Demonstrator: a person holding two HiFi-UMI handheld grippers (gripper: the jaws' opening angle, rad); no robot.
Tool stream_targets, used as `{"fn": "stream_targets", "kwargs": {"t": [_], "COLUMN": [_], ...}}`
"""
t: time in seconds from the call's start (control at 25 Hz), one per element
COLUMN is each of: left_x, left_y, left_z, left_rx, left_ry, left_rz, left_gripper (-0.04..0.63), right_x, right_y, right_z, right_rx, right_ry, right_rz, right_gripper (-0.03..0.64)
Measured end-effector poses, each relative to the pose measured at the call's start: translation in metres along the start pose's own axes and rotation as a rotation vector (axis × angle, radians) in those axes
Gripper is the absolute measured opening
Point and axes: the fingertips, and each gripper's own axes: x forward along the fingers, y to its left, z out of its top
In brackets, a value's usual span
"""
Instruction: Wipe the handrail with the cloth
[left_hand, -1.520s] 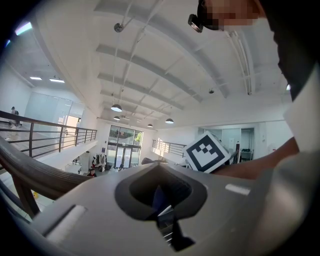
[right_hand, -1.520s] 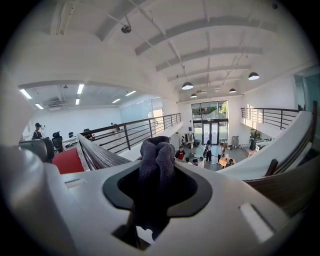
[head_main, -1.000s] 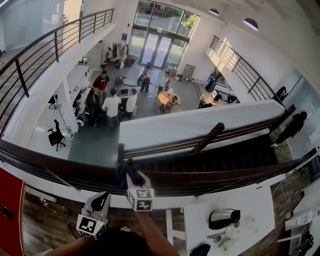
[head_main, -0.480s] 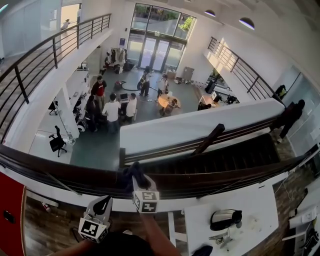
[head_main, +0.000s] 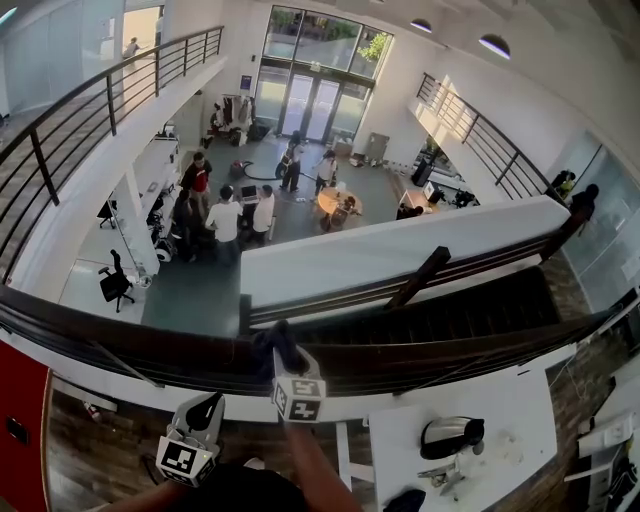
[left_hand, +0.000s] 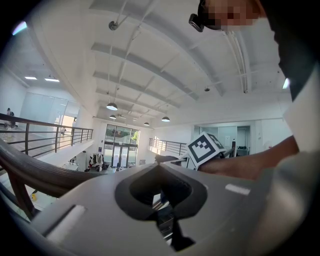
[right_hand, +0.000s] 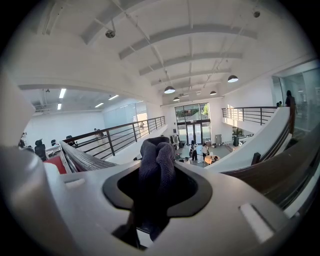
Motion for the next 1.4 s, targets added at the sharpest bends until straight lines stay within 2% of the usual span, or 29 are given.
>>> {"fn": "stream_targets", "kwargs": {"t": [0.2, 0.4, 0.76, 0.96, 1.2, 1.4], "left_x": [-0.006, -0.017, -0.059, -0.092, -0.131, -0.157], "left_y": [0.001, 0.013, 0.055, 0.098, 0.148, 0.18], "left_z": [0.001, 0.0, 0.0, 0.002, 0.001, -0.001], "left_rx": [0.016, -0.007, -0.052, -0.073, -0.103, -0.109], "left_ry": [-0.009, 0.02, 0.009, 0.019, 0.0, -0.012], "left_rz": [-0.008, 0.031, 0.132, 0.229, 0.311, 0.353], "left_gripper": [-0.002, -0.002, -0.002, -0.002, -0.002, -0.002], "right_x": [-0.004, -0.006, 0.005, 0.019, 0.044, 0.055], "right_y": [0.003, 0.03, 0.153, 0.231, 0.295, 0.335], "right_z": [0.004, 0.012, 0.025, 0.001, -0.045, -0.057], "right_rx": [0.019, 0.039, -0.022, -0.08, -0.154, -0.252], "right_ry": [-0.019, -0.053, -0.083, -0.044, 0.013, -0.051], "right_rz": [0.004, 0.055, 0.285, 0.403, 0.465, 0.493], "right_gripper": [0.121, 0.12, 0.12, 0.12, 0.12, 0.118]}}
